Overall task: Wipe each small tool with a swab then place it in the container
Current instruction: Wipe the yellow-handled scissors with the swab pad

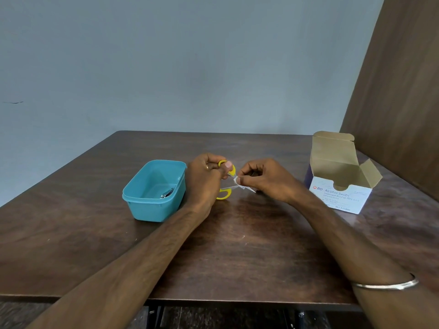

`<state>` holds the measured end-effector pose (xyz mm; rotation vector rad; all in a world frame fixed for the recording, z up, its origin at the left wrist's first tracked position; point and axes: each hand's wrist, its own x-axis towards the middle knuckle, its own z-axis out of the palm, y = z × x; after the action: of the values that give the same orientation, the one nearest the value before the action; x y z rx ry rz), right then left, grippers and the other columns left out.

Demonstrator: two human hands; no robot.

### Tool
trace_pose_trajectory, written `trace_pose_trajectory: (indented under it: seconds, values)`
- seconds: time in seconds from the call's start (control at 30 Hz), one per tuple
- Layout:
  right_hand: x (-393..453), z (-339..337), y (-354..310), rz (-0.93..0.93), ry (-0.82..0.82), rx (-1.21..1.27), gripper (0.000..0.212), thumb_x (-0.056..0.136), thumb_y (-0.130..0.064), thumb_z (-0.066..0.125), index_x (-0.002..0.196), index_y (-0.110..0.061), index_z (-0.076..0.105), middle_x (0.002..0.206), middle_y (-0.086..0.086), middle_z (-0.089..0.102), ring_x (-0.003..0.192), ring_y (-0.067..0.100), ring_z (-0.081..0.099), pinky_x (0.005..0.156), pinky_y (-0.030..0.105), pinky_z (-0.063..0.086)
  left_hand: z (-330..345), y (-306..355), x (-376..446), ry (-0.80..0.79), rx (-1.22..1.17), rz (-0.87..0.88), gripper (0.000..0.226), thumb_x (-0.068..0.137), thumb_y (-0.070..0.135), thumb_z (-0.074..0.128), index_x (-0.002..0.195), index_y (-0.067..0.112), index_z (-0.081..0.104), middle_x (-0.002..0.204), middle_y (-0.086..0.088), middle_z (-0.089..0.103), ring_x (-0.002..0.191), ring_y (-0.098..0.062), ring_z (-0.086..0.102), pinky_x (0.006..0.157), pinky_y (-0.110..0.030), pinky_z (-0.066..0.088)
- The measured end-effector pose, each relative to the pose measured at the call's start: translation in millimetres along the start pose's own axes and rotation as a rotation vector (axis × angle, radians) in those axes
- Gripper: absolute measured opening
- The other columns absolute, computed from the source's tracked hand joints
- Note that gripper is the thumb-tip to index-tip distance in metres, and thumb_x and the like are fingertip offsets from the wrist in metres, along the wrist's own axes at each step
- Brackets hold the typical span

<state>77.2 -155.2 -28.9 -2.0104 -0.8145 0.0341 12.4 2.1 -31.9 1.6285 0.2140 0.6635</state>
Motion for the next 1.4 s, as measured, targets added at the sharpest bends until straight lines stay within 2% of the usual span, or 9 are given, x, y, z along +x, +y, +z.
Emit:
trace_pose_trajectory:
  seconds: [0.2,0.4,0.57,0.7,0.87,1.0,1.1,1.23,1.4]
  values:
    - [0,4,-2,-0.031,0.035,0.047,0.013,0.088,-0.023,0.073,0.083,-0.011,0.075,0.074,0.022,0.065,0.062,0.014,0.050,0.058,0.031,0.039,0,2,1,0.002,-0.017,0.006,0.011,0.082,0.017,0.076,0.080,0.020,0.066,0.076,-0.001,0.074,0.065,-0.013,0.071,0.060,-0.020,0.051]
    - [0,-2,-1,-0.002,0.003,0.033,0.014,0.087,-0.027,0.075,0.084,-0.013,0.075,0.068,0.001,0.066,0.058,0.010,0.052,0.054,0.030,0.045,-1,2,4,0.016,-0.020,0.011,0.012,0.081,0.019,0.078,0.080,0.022,0.066,0.074,-0.001,0.075,0.069,-0.016,0.072,0.066,-0.028,0.056]
    - [0,1,-1,-0.024,0.003,0.049,0.012,0.088,-0.023,0.074,0.081,-0.013,0.075,0.065,0.012,0.064,0.056,0.014,0.051,0.055,0.030,0.042,-1,2,1,0.000,-0.019,0.010,0.009,0.083,0.017,0.076,0.082,0.019,0.067,0.076,-0.001,0.074,0.068,-0.015,0.071,0.059,-0.022,0.056]
    - [1,4,0,-0.021,0.032,0.076,0.011,0.088,-0.021,0.073,0.082,-0.012,0.075,0.064,0.005,0.061,0.055,0.012,0.048,0.057,0.033,0.040,0,3,0,-0.033,-0.042,0.002,0.011,0.083,0.014,0.075,0.082,0.019,0.065,0.078,-0.003,0.074,0.065,-0.012,0.069,0.056,-0.017,0.052]
    - [2,-1,1,-0.004,0.028,0.058,0.013,0.086,-0.028,0.076,0.083,-0.015,0.076,0.068,0.002,0.067,0.059,0.010,0.053,0.061,0.032,0.042,0,3,6,0.010,-0.074,-0.013,0.010,0.082,0.016,0.077,0.084,0.019,0.067,0.078,-0.002,0.075,0.068,-0.016,0.071,0.064,-0.025,0.054]
    - [0,-2,-1,-0.006,0.021,0.050,0.015,0.086,-0.026,0.076,0.082,-0.012,0.076,0.070,0.010,0.070,0.060,0.013,0.056,0.061,0.033,0.045,0,2,3,-0.021,-0.061,0.003,0.009,0.084,0.018,0.074,0.089,0.017,0.067,0.080,-0.001,0.075,0.066,-0.012,0.070,0.053,-0.015,0.048]
    - [-1,-2,-6,0.019,0.079,0.146,0.015,0.089,-0.017,0.072,0.082,-0.005,0.074,0.061,0.004,0.062,0.059,0.015,0.053,0.058,0.029,0.043,1,3,2,-0.046,-0.146,-0.018,0.013,0.086,0.017,0.073,0.096,0.013,0.066,0.080,-0.003,0.074,0.065,-0.012,0.068,0.056,-0.020,0.052]
    - [2,-6,-7,0.108,0.249,0.432,0.010,0.089,-0.018,0.072,0.088,-0.009,0.076,0.070,0.004,0.068,0.061,0.017,0.058,0.059,0.032,0.051,-1,4,0,-0.102,-0.097,-0.049,0.016,0.088,0.027,0.071,0.100,0.018,0.068,0.087,0.001,0.075,0.076,-0.015,0.071,0.064,-0.026,0.053]
    - [2,-7,-6,0.204,0.234,0.572,0.015,0.092,-0.018,0.068,0.097,-0.006,0.074,0.080,0.006,0.072,0.065,0.018,0.064,0.060,0.032,0.052,-1,5,-2,-0.112,-0.134,-0.041,0.006,0.090,0.022,0.069,0.092,0.016,0.070,0.082,-0.002,0.076,0.074,-0.015,0.072,0.068,-0.030,0.052]
